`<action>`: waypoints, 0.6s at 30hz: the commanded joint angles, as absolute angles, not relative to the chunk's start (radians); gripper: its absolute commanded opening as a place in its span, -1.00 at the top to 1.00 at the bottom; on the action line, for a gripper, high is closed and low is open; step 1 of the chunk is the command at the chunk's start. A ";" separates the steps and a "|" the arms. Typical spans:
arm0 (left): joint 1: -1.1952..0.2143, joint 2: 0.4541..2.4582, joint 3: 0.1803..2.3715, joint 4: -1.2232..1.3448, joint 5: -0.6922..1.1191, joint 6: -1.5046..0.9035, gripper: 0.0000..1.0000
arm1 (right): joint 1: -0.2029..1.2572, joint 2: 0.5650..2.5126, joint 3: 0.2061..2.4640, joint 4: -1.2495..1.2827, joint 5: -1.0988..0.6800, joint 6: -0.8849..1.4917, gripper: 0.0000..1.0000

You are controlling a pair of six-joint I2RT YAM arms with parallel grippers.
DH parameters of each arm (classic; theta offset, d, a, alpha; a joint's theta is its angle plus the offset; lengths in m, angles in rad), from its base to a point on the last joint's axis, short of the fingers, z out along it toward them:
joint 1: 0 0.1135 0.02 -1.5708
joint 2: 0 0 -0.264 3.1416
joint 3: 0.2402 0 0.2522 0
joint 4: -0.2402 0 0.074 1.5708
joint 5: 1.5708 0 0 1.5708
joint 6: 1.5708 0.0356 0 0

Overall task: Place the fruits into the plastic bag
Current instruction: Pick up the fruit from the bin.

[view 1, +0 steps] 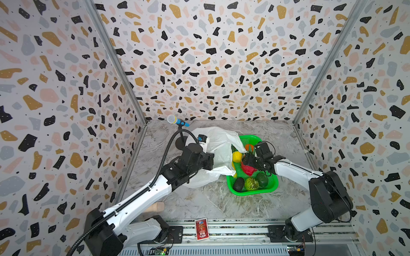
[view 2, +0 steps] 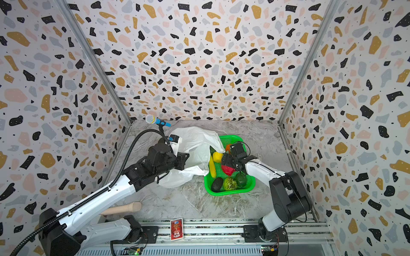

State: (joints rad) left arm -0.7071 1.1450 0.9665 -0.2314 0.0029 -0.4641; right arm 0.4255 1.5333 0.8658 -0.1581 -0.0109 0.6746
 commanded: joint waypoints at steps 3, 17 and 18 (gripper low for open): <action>-0.701 1.137 0.966 -0.204 0.009 -0.454 1.00 | 0.397 1.439 0.784 -0.272 -0.102 0.624 -0.03; -0.701 1.135 0.974 -0.203 0.028 -0.445 1.00 | 0.270 1.032 0.867 -0.385 -0.204 0.570 0.08; -0.701 1.134 0.973 -0.202 0.032 -0.447 1.00 | 0.270 1.010 0.883 -0.394 -0.208 0.562 0.08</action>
